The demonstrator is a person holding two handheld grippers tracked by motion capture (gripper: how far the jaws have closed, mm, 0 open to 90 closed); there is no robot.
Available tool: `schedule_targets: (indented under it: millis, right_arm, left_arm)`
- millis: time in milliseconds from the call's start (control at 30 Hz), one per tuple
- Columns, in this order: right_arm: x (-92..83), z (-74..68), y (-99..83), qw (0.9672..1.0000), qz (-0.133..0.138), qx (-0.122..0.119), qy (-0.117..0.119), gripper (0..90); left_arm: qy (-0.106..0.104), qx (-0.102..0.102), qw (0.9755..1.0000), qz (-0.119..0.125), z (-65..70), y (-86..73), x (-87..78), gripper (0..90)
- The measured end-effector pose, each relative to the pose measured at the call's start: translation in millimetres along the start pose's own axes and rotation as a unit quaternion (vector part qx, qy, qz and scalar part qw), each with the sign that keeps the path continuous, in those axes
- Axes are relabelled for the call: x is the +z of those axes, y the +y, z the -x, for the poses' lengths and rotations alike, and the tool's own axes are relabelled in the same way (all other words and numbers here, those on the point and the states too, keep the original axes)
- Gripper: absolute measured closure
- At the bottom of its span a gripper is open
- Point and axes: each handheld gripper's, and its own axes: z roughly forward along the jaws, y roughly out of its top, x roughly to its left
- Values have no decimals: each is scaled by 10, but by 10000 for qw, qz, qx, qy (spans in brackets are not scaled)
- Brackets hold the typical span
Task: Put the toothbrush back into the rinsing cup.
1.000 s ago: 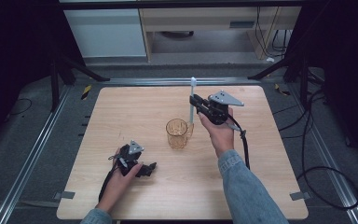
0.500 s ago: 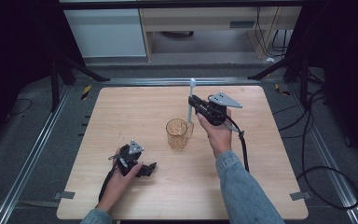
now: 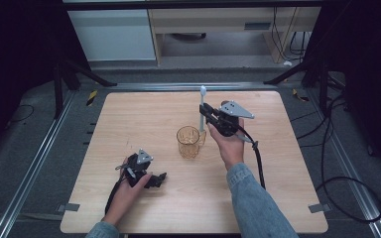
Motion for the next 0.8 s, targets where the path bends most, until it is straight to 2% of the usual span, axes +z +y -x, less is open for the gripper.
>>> schedule_targets:
  millis: [300,800]
  right_arm:
    - [-4,-84,-81,9997,58,-79,-228,793]
    - [-10,-111,-192,9994,78,-124,-315,793]
  left_arm:
    - [1,2,10000,-1,0,0,0,0]
    - [0,2,10000,-1,0,0,0,0]
